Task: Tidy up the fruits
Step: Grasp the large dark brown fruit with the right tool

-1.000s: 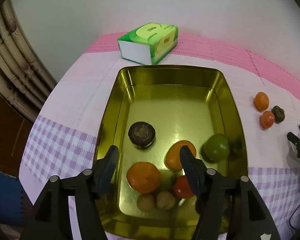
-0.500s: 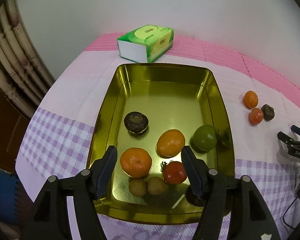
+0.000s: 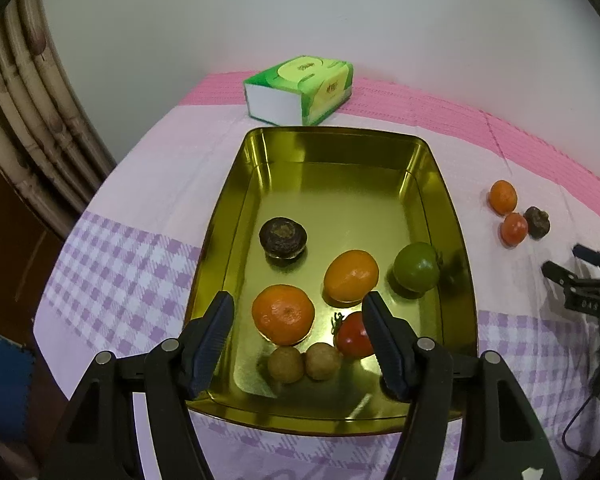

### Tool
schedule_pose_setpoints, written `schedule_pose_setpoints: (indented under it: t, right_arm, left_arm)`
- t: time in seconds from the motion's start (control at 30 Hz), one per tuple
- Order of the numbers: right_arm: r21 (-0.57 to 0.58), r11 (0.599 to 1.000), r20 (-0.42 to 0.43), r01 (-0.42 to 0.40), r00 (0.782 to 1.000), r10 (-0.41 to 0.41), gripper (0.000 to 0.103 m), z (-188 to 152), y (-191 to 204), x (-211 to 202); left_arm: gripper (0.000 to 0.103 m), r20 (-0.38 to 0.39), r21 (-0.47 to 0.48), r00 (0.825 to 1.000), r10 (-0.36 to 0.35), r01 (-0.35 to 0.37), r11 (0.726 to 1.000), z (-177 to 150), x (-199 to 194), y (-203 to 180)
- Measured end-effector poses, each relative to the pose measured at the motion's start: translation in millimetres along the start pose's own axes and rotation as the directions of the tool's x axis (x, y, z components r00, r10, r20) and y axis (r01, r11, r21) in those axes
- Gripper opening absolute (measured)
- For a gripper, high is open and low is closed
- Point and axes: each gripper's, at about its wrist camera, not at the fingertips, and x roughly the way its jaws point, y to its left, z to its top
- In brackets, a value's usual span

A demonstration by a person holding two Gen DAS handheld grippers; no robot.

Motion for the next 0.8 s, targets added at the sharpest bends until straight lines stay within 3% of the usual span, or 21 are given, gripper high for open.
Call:
schedule_pose_setpoints:
  t: [0.3, 0.5, 0.8]
  right_arm:
    - [-0.026, 0.999, 0.029, -0.018, 0.999, 0.019, 0.074, 25.5, 17.8, 8.7]
    - [-0.042, 0.999, 0.039, -0.033, 0.999, 0.034, 0.047, 31.3, 25.9, 8.3]
    - [-0.042, 0.999, 0.029, -0.029, 0.999, 0.030, 0.042, 27.3, 28.1, 2.7]
  left_arm:
    - [0.067, -0.020, 0.008, 1.000, -0.003, 0.004, 1.000, -7.5, -2.5, 9.7]
    - [0.070, -0.032, -0.017, 0.999, -0.009, 0.009, 1.000, -11.7, -4.2, 19.9]
    - [0.071, 0.020, -0.082, 1.000, -0.021, 0.022, 0.996, -16.8, -15.8, 38.1]
